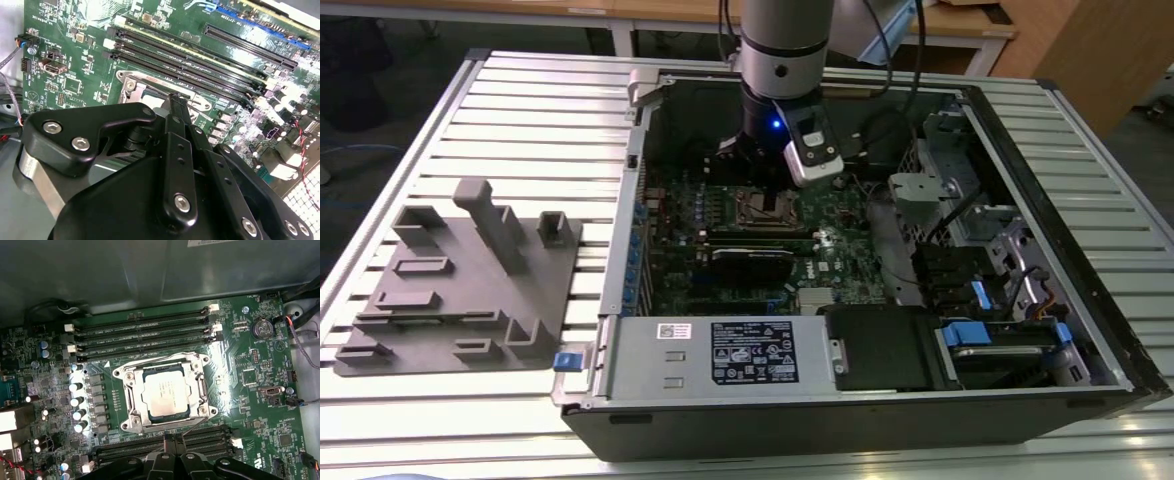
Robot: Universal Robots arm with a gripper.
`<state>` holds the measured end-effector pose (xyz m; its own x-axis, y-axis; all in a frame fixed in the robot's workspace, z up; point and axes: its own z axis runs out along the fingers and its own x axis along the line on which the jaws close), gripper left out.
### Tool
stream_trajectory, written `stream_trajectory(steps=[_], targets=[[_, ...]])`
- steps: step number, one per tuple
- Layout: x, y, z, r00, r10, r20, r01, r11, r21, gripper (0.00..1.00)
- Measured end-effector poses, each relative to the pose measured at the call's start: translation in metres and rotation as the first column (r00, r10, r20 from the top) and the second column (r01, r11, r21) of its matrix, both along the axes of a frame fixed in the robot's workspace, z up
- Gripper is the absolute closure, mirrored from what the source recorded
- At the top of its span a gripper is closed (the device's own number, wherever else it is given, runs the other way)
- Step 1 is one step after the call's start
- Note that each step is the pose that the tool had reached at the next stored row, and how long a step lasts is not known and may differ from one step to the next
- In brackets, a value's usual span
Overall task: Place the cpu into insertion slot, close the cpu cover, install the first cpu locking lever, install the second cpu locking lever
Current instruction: 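Install the second cpu locking lever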
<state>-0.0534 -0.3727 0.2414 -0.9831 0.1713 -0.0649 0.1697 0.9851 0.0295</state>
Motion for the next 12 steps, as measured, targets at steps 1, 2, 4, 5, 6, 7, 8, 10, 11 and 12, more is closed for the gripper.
stream_trajectory(steps=[1,2,4,5,6,7,8,10,11,12], targets=[[-0.0001,-0.0005,0.0000,1.0000,0.000,0.0000,0.000,1.0000,0.0000,0.89],[-0.0002,-0.0010,0.0000,1.0000,0.000,0.0000,0.000,1.0000,-0.0001,0.89],[-0.0005,-0.0018,-0.0001,1.0000,0.000,0.0000,0.000,1.0000,-0.0002,0.89],[-0.0007,-0.0020,-0.0001,1.0000,0.001,0.0000,-0.001,1.0000,-0.0003,0.89],[-0.0010,-0.0023,-0.0001,1.0000,0.001,0.0001,-0.001,1.0000,-0.0003,0.89],[-0.0014,-0.0026,-0.0001,1.0000,0.001,0.0001,-0.001,1.0000,-0.0003,0.89],[-0.0020,-0.0028,-0.0002,1.0000,0.001,0.0001,-0.001,1.0000,-0.0003,0.89],[-0.0034,-0.0031,-0.0002,1.0000,0.001,0.0002,-0.001,1.0000,-0.0003,0.89],[-0.0041,-0.0033,-0.0002,1.0000,0.001,0.0003,-0.001,1.0000,-0.0003,0.89],[-0.0048,-0.0036,-0.0003,1.0000,0.001,0.0004,-0.001,1.0000,-0.0003,0.89]])
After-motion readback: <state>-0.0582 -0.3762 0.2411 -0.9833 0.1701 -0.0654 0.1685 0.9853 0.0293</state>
